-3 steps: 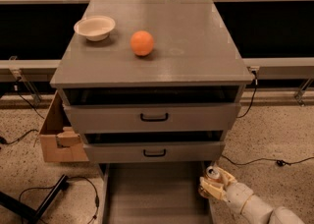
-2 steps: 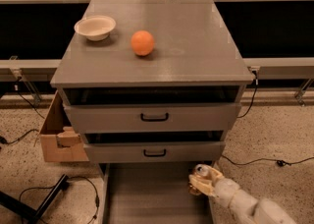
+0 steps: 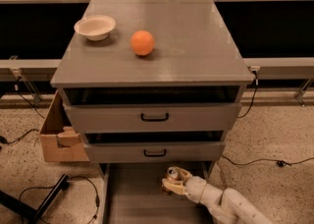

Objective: Place orange can into bottom drawer

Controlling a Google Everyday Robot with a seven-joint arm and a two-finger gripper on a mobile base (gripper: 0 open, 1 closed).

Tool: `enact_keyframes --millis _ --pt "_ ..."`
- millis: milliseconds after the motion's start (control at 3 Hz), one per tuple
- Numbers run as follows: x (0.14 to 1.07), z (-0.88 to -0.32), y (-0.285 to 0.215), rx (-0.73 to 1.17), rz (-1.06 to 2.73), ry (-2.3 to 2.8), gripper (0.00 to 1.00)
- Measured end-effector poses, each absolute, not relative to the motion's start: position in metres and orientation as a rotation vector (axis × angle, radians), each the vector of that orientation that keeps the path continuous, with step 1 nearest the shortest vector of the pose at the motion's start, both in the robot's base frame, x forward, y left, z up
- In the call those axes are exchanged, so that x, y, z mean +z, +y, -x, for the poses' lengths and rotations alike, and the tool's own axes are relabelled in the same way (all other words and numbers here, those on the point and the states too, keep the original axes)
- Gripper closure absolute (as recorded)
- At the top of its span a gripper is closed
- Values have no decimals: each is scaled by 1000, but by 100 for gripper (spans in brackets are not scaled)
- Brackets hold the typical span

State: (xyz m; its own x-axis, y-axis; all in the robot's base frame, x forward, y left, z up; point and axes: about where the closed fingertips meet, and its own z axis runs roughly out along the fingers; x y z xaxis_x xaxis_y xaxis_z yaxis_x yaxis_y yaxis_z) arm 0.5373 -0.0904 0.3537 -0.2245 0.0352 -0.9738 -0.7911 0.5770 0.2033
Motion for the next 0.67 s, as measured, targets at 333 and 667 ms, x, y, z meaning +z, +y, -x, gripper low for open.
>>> enact_keyframes --millis 333,667 --pt "313 -545 -41 979 697 1535 100" --pt "293 -554 -9 1016 750 1495 100"
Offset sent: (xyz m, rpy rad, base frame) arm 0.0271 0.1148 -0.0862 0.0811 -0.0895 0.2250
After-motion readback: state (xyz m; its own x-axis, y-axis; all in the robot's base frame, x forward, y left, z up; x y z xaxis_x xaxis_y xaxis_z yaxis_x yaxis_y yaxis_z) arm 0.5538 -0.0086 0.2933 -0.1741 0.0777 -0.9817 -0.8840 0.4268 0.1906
